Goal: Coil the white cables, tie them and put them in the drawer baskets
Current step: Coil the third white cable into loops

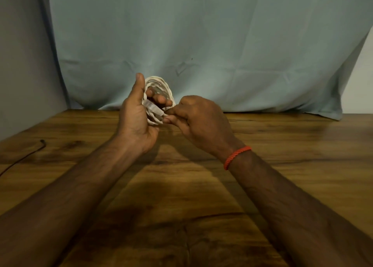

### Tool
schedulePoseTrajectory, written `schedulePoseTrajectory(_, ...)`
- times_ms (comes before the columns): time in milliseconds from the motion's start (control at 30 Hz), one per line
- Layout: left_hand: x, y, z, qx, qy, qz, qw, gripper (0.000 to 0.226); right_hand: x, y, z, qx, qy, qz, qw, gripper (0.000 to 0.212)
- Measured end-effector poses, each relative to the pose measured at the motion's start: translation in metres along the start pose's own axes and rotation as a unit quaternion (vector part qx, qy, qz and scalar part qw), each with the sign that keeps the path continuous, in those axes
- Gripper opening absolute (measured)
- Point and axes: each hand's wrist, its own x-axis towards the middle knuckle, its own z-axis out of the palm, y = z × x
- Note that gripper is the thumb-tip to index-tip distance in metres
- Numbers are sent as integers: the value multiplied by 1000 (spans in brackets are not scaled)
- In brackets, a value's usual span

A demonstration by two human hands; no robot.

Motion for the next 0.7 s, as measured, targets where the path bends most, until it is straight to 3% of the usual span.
schedulePoseTrajectory(100, -4, -3, 4, 23, -5, -1, 1000, 54, 0, -6, -1, 15, 33, 4, 999, 24)
schedulePoseTrajectory(333, -3, 2, 2, 67, 12, -1, 998, 54, 2, -12, 0, 114, 10, 55, 992, 32)
schedulePoseTrajectory(467, 2, 4, -5, 121, 19, -18, 992, 52, 4, -9, -3, 83, -73, 22, 994, 50)
schedulePoseTrajectory(533, 4, 6, -9, 131, -1, -31, 991, 54, 3, -7, -8, 85, -95, 4, 992, 48)
schedulePoseTrajectory(633, 6, 7, -16, 186, -32, -40, 981, 54, 5, 0, -18, 136, 17, 5, 991, 27)
schedulePoseTrajectory(700, 6, 4, -18, 274, -55, -17, 960, 61, 7, 3, -21, 78, 45, -12, 996, 44)
